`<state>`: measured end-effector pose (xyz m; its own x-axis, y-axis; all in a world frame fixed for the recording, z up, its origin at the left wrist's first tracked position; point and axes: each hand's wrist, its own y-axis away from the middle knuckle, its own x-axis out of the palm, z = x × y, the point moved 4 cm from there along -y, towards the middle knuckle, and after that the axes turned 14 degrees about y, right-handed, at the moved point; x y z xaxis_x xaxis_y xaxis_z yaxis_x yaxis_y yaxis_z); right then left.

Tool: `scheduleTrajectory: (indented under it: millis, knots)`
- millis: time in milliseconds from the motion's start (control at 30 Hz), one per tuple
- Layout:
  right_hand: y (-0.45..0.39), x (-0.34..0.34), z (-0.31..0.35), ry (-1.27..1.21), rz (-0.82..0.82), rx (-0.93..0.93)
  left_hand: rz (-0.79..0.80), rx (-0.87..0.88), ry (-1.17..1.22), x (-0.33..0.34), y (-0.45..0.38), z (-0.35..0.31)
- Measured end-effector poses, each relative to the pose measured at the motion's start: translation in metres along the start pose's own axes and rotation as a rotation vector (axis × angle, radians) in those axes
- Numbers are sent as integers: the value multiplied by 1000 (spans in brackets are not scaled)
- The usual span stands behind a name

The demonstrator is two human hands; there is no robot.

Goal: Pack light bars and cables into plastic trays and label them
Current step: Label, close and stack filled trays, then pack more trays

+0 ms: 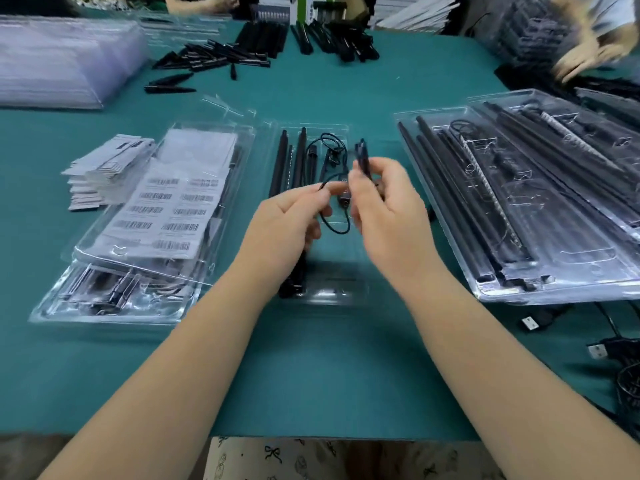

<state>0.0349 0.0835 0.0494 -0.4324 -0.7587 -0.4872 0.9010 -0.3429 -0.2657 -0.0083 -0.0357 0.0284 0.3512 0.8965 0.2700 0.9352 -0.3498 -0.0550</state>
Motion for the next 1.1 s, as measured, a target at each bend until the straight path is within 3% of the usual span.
scheduleTrajectory:
  millis: [133, 333, 600, 767, 900, 1000, 1100]
  knots:
    - [-5, 13, -16, -324, 19, 244, -55, -49, -59, 0, 1, 1]
    - [-7, 15, -20, 56, -26, -19, -48, 74, 168, 2, -3, 3]
    - [-7, 7, -21, 191, 34, -167, -152, 1, 399, -10, -6, 0]
    - [-6, 4, -16, 269, 2, -306, -13, 34, 311, -2, -4, 0]
    - [-4, 6, -13, 313, -17, -402, -45, 12, 245, -5, -6, 1]
    - [-5, 8, -14, 268, 81, -374, -101, 40, 269, -9, -9, -1]
    - [-11, 12, -18, 473, 119, -382, -137, 51, 271, -14, -12, -4]
